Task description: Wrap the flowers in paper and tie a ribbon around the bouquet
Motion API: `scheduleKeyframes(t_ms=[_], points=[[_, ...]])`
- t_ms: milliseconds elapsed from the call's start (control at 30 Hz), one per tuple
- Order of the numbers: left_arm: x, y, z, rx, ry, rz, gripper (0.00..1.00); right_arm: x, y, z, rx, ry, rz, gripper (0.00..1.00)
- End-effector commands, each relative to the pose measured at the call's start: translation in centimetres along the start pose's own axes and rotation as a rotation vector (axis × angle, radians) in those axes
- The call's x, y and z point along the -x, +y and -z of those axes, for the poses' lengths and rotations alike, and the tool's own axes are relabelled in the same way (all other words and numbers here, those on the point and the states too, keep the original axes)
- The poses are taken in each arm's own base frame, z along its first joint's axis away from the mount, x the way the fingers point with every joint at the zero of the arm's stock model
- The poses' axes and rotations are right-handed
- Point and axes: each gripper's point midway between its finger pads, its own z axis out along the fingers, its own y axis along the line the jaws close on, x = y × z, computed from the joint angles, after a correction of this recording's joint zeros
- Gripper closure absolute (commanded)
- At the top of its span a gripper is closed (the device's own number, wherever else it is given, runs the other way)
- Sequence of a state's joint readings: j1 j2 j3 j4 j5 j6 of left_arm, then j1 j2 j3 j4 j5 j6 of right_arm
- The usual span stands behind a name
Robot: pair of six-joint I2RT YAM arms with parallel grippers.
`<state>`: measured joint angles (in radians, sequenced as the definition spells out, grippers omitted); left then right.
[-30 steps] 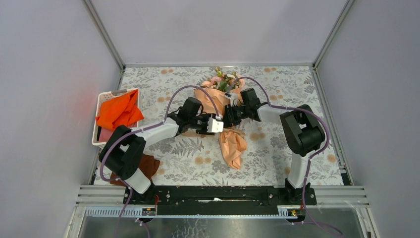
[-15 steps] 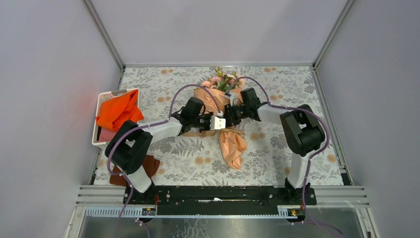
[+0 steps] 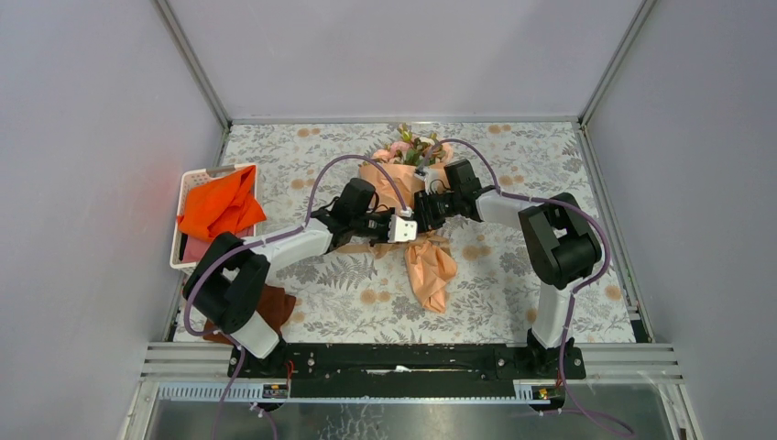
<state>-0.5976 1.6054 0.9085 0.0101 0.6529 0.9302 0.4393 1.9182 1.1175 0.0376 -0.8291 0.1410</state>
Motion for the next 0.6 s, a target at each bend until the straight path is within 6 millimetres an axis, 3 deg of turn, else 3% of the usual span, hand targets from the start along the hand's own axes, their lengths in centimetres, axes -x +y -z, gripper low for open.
scheduleKeyframes(t_ms=[0, 233, 367, 567], points=[[0.7, -1.3, 0.2, -0.052, -0.018, -0.022, 1.00, 1.9, 1.6, 0.7, 0.045, -0.021, 0.078, 0.73], [-0.4, -3.0, -0.4, -0.120, 0.005, 0.027, 0.98, 1.4, 1.2, 1.1, 0.002, -0.011, 0.083, 0.74], [-0.1, -1.8, -0.7, -0.056, 0.002, 0.142, 0.99, 1.9, 0.8, 2.4, -0.085, -0.036, 0.152, 0.74], [-0.9, 0.4, -0.5, 0.060, 0.026, 0.281, 1.00, 3.7, 1.1, 5.4, -0.216, -0.202, 0.372, 0.65]])
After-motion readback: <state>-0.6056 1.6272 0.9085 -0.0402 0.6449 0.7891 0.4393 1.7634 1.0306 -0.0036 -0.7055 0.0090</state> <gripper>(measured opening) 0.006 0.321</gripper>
